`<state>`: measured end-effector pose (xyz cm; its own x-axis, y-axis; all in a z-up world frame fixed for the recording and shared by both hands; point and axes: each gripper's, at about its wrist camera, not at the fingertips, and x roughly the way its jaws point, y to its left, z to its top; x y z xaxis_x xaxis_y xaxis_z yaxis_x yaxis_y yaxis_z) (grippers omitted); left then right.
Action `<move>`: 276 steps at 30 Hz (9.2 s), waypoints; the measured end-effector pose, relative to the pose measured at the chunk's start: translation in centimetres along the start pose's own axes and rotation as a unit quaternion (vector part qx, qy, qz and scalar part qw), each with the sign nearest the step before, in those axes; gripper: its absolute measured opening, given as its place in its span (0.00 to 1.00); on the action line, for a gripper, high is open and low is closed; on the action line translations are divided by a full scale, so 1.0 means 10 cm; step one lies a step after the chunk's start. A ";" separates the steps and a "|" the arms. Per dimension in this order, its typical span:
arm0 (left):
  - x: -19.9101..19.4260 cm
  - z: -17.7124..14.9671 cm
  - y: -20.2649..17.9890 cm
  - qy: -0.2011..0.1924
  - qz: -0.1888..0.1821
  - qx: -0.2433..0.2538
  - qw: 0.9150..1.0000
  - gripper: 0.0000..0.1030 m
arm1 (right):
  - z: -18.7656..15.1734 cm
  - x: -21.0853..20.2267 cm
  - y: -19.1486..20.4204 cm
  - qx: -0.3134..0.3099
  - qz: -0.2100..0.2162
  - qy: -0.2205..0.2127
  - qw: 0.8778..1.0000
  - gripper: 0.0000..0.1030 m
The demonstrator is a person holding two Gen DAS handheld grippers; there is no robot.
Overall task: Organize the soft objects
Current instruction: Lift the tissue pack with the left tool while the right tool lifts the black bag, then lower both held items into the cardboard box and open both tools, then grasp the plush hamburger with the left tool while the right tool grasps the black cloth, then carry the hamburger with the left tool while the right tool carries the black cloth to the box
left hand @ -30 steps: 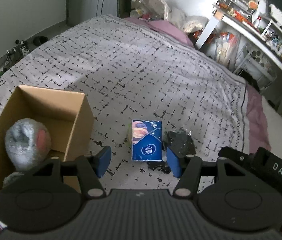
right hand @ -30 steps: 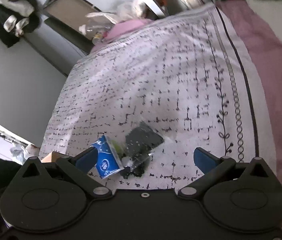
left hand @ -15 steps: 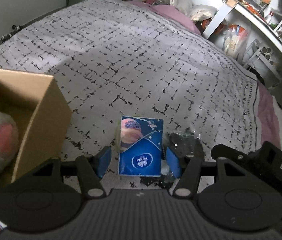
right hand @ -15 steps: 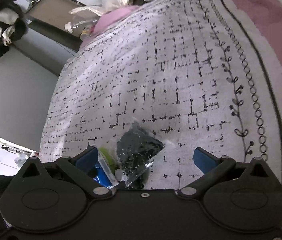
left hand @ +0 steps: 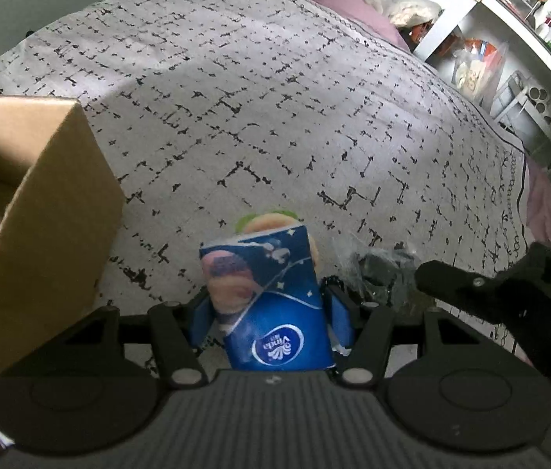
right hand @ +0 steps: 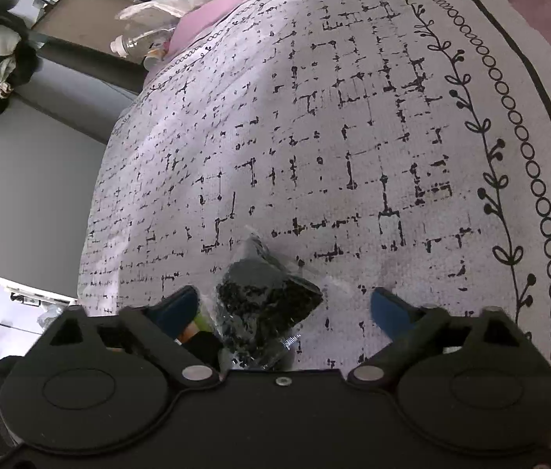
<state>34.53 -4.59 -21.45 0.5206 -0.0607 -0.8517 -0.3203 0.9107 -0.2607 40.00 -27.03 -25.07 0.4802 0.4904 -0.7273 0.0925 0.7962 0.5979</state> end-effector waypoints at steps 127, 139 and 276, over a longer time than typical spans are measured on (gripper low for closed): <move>-1.47 0.06 1.85 -0.049 -0.045 -0.039 0.997 0.57 | -1.25 -0.46 2.11 -0.256 0.063 -0.025 0.964 0.32; -1.54 0.16 2.12 -0.059 -0.044 -0.064 0.995 0.57 | -1.47 -0.34 2.22 -0.283 0.059 0.022 0.957 0.36; -1.50 0.14 0.92 -0.074 -0.024 -0.030 0.997 0.38 | -0.66 -0.67 1.02 -0.153 0.014 -0.068 0.986 0.21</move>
<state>24.88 5.31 -10.42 0.6460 -0.0382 -0.7624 -0.3364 0.8823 -0.3292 31.95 -19.87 -16.38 0.5940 0.4775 -0.6474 -0.1797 0.8632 0.4717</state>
